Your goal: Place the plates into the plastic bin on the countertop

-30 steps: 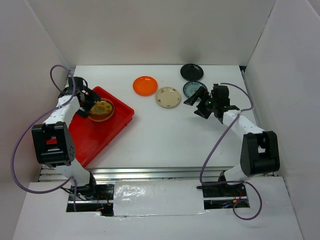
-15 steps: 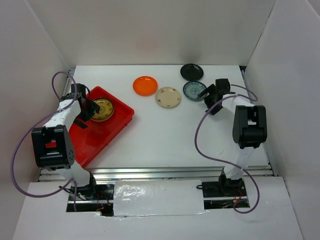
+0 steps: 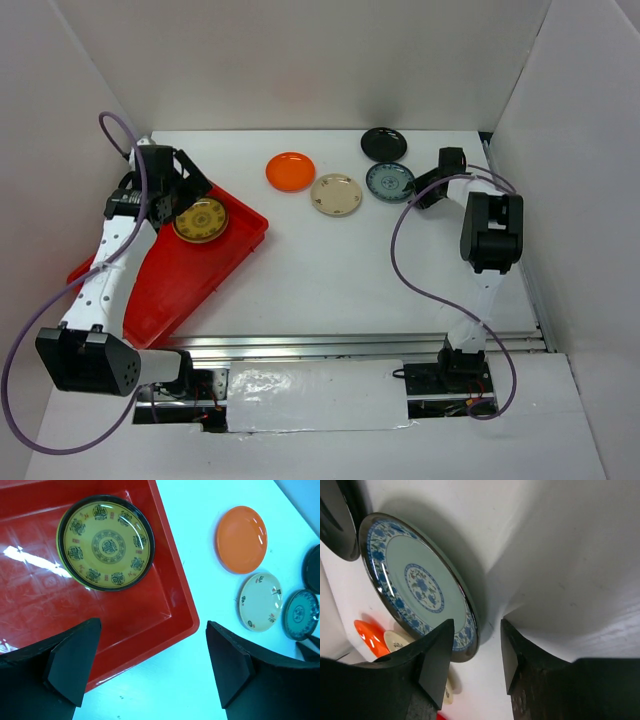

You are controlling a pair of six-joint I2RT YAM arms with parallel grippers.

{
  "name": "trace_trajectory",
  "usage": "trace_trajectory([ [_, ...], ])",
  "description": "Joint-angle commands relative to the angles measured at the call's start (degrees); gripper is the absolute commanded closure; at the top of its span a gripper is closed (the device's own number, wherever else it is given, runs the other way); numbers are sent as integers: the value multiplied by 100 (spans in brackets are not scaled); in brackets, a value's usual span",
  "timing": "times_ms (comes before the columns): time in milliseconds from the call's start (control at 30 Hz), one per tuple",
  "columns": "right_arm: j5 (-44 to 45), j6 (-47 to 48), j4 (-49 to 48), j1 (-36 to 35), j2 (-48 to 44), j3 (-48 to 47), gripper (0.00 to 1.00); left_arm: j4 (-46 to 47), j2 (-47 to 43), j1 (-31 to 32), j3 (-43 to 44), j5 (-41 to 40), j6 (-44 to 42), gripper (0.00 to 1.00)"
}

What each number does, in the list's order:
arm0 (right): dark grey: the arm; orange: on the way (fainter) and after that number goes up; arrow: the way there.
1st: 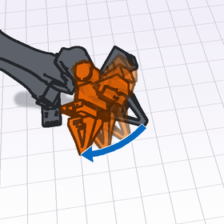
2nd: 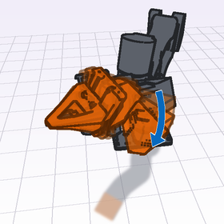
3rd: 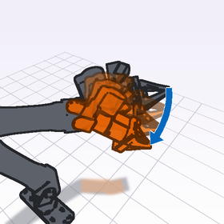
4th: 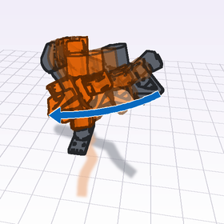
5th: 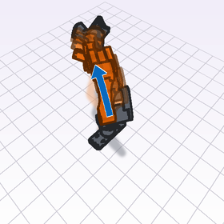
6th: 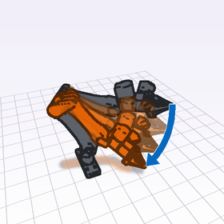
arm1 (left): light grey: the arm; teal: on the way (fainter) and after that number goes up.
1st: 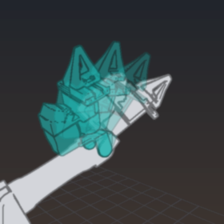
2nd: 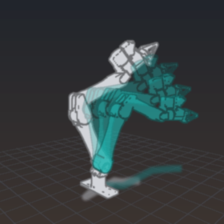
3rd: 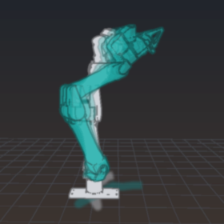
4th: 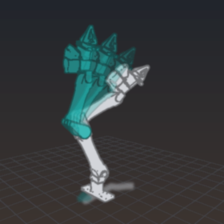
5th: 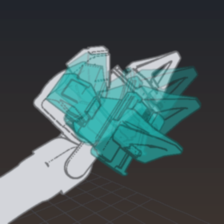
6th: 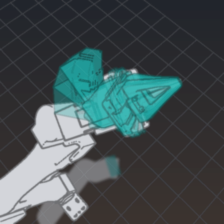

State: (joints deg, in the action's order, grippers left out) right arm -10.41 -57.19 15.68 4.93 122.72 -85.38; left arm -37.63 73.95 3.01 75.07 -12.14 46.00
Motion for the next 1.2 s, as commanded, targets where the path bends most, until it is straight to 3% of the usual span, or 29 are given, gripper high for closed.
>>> trace_trajectory([
  [0, -40, -82, 190, -1, 296, -206, 52, -148, -65, 7, 131, 98, -354, 1],
  [100, -31, -73, 260, 8, 367, -347, 58, -69, -39, 7, 61, 203, -407, 1],
  [133, -31, -64, 286, 8, 393, -408, 71, -61, -30, 7, 43, 230, -416, 1],
  [200, -66, -82, 304, 8, 420, -426, 82, -8, -12, -2, 17, 326, -425, 1],
  [233, -83, -91, 330, 8, 429, -470, 99, 44, 5, 7, -1, 379, -434, 1],
  [400, 335, -161, -107, -62, -535, 380, 100, 439, -30, 25, -211, 957, -556, 1],
  [467, 836, -47, -302, -272, -1546, 1066, 100, 1027, -4, 112, -282, 1730, -635, 1],
  [600, 1577, 699, -101, -1405, -2945, 1411, 100, 1889, 583, 551, 7, 3302, -750, 1],
  [667, 1079, 998, -379, -1687, -3200, 1533, 100, 2250, 1155, 780, 305, 4314, -637, 1],
  [700, 207, 1147, -512, -1880, -3375, 1629, 100, 2338, 1452, 928, 376, 4508, -592, 1],
  [833, -1353, 1227, -1338, -2170, -3623, 1841, 100, 2471, 1884, 1246, 614, 4607, -539, 1],
  [967, -1638, 1377, -1252, -2479, -3632, 1639, 100, 2698, 2071, 1334, 562, 4773, -373, 3],
  [1100, -1868, 1184, -1542, -2506, -3737, 1780, 100, 2691, 2088, 1343, 517, 4660, -328, 19],
  [1167, -1763, 1175, -1542, -2558, -3737, 1745, 100, 2507, 2097, 1334, 632, 4441, -407, 42],
])
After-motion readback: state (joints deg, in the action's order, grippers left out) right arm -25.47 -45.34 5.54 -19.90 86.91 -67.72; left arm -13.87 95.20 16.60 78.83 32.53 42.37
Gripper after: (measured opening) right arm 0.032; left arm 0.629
